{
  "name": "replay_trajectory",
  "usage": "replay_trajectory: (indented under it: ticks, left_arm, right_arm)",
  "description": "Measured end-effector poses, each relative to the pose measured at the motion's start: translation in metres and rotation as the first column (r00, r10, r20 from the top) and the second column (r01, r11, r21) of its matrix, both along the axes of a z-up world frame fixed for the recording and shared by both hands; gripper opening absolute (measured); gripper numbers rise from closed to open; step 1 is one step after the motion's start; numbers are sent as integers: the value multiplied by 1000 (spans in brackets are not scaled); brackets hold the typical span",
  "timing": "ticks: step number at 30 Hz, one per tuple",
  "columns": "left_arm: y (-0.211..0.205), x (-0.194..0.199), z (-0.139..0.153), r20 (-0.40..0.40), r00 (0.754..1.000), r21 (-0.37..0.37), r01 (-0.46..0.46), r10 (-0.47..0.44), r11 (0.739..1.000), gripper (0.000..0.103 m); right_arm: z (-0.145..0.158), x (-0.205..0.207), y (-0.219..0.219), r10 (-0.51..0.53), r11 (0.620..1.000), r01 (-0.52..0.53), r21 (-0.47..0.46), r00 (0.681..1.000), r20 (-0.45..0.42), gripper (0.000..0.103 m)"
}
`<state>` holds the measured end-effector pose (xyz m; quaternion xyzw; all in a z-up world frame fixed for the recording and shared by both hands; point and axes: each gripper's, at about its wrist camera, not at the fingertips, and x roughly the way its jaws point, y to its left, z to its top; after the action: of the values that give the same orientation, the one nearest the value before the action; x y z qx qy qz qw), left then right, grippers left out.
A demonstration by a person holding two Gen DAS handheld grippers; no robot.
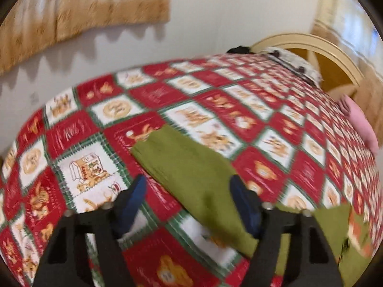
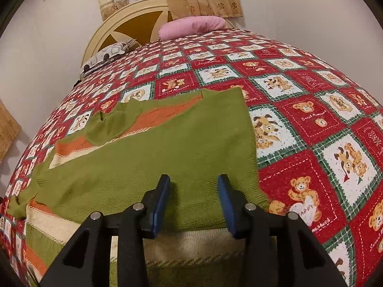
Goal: Fold small clothes
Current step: 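Grasp the other green sleeve with the left gripper and lift it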
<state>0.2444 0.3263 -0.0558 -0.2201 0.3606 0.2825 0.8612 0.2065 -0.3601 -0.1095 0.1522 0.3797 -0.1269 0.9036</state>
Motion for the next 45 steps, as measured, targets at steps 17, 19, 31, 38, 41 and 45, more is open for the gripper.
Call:
replay_trajectory:
  ticks: [17, 19, 31, 38, 41, 45]
  left_arm:
    - [33, 17, -42, 37, 997, -170, -61, 68, 984, 12]
    - [34, 18, -40, 41, 998, -165, -49, 56, 985, 9]
    - [-104, 29, 61, 241, 921, 71, 298, -307, 952, 7]
    - [-272, 27, 68, 200, 744, 205, 604, -637, 770, 7]
    - [-326, 26, 46, 133, 684, 232, 683, -718, 693, 8]
    - [-360, 22, 15, 58, 647, 206, 737, -760, 644, 8]
  right_arm:
    - [-1, 0, 0, 0, 1000, 0, 4, 1000, 1, 43]
    - [-1, 0, 0, 0, 1000, 0, 5, 1000, 1, 43]
    - [-1, 0, -2, 1, 1000, -1, 5, 1000, 2, 43]
    - [-2, 0, -1, 1, 1000, -1, 9, 1000, 4, 43]
    - [-1, -1, -2, 1, 1000, -1, 9, 1000, 5, 43]
    - [-2, 0, -1, 1, 1000, -1, 12, 1000, 6, 43]
